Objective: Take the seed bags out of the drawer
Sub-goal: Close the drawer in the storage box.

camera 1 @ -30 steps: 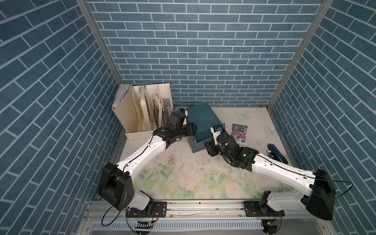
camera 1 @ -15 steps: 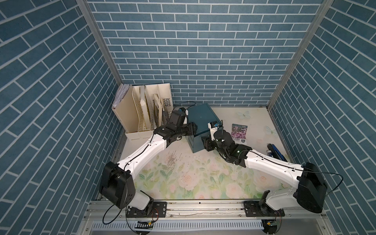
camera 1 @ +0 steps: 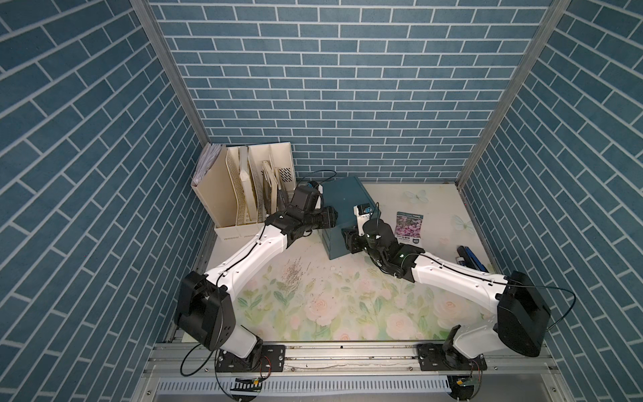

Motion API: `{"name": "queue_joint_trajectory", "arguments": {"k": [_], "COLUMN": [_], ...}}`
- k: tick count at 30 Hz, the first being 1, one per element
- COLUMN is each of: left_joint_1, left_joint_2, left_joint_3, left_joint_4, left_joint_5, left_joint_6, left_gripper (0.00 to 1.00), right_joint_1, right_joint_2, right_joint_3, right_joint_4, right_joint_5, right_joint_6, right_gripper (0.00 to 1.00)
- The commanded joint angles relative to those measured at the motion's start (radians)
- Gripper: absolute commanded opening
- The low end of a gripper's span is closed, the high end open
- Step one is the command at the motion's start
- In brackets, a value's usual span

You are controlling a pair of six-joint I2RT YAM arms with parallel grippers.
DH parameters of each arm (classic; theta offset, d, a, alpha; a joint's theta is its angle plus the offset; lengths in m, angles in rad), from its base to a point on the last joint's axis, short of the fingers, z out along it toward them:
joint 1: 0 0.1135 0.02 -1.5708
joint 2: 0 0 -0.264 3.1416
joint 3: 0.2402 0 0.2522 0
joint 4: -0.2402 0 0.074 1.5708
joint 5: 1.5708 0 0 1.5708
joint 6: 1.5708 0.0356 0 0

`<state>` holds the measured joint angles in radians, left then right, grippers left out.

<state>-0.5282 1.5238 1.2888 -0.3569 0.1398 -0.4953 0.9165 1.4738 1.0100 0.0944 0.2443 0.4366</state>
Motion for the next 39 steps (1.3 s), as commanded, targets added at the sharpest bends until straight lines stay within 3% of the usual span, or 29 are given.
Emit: {"name": "queue_joint_trajectory", "arguments": {"k": [1, 11, 28, 39], "left_joint_1": [-0.002, 0.003, 0.013, 0.014], "left_joint_2": [0.057, 0.057, 0.008, -0.002], "left_joint_3": [-0.019, -0.011, 0.001, -0.029], "left_joint_4": [-0.102, -0.096, -0.087, -0.087], "left_joint_5": [-0.004, -0.003, 0.069, 0.075], "left_joint_6": [0.047, 0.04, -0.038, -0.054], "left_gripper": [0.64, 0.65, 0.69, 0.68], "right_joint_1": [-0.003, -0.022, -0.035, -0.153], "right_joint_2": [0.031, 0.023, -0.162, -0.15], "right_joint_3": [0.027, 0.021, -0.128, -0.252], "right_joint_4": [0.027, 0.002, -0.096, 0.078], "right_joint_5": [-0.026, -0.055, -0.147, -0.357], "right_joint_6": [-0.021, -0.01, 0.132, 0.275], "right_gripper": [0.57, 0.58, 0.69, 0.73]}}
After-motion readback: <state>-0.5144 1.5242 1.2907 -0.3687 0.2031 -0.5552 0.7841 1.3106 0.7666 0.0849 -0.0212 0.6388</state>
